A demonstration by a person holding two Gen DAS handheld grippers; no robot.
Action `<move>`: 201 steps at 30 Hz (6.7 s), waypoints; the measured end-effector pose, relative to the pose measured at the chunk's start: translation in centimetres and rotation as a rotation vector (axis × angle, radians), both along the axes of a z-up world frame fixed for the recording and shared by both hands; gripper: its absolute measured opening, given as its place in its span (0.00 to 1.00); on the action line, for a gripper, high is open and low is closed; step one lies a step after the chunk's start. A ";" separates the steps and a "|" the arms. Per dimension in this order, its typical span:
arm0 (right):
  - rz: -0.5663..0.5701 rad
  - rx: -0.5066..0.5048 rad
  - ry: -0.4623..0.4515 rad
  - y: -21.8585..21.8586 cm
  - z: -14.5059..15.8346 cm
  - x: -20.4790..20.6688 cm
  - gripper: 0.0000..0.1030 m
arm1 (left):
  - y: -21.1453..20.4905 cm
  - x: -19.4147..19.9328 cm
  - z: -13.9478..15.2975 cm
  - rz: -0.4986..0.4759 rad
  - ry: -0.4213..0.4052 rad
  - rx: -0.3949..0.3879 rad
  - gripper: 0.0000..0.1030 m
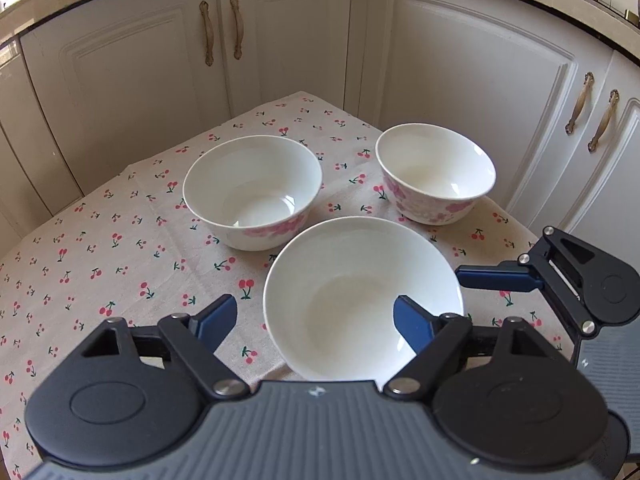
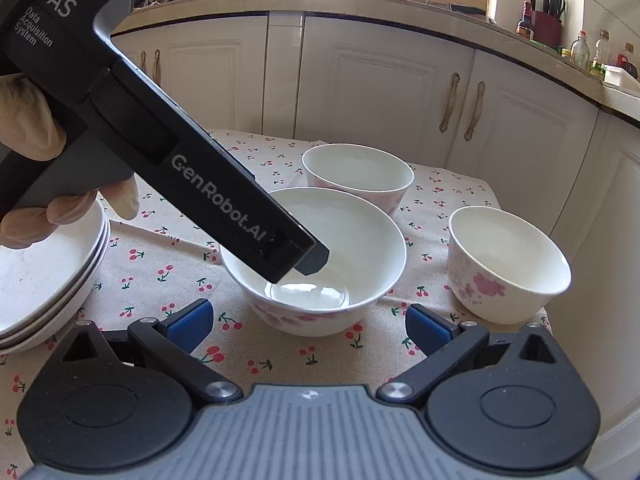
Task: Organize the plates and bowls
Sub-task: 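Move the left tool to a white bowl and grasp its rim, then lift the bowl with the left tool and carry it toward the plate stack, then lower the bowl onto the cloth beside the plates and open the left tool, then move the left tool to a white bowl and grasp its rim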
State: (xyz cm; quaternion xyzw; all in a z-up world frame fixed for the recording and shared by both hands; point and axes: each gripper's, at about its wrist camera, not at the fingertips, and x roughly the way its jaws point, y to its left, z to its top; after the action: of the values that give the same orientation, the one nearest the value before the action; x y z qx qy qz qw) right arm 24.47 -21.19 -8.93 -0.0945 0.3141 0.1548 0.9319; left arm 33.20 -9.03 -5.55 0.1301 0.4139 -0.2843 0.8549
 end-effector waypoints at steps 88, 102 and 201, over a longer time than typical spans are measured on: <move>0.155 0.046 0.030 0.4 3.3 -14.3 0.87 | 1.8 -16.0 0.8 -0.003 0.031 -0.063 0.66; 0.174 0.043 0.077 0.2 2.8 -14.7 0.87 | 2.1 -16.3 -0.6 -0.005 0.075 -0.052 0.66; 0.085 -0.008 -0.053 -14.0 0.2 5.9 0.92 | -13.9 6.3 -0.4 -0.139 0.019 -0.036 0.69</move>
State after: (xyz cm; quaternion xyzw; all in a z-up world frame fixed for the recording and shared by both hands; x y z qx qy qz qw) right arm 30.38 -35.23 -8.74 -0.1157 0.2855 0.1905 0.9321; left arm 39.50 -22.93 -5.91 0.1404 0.4067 -0.3518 0.8313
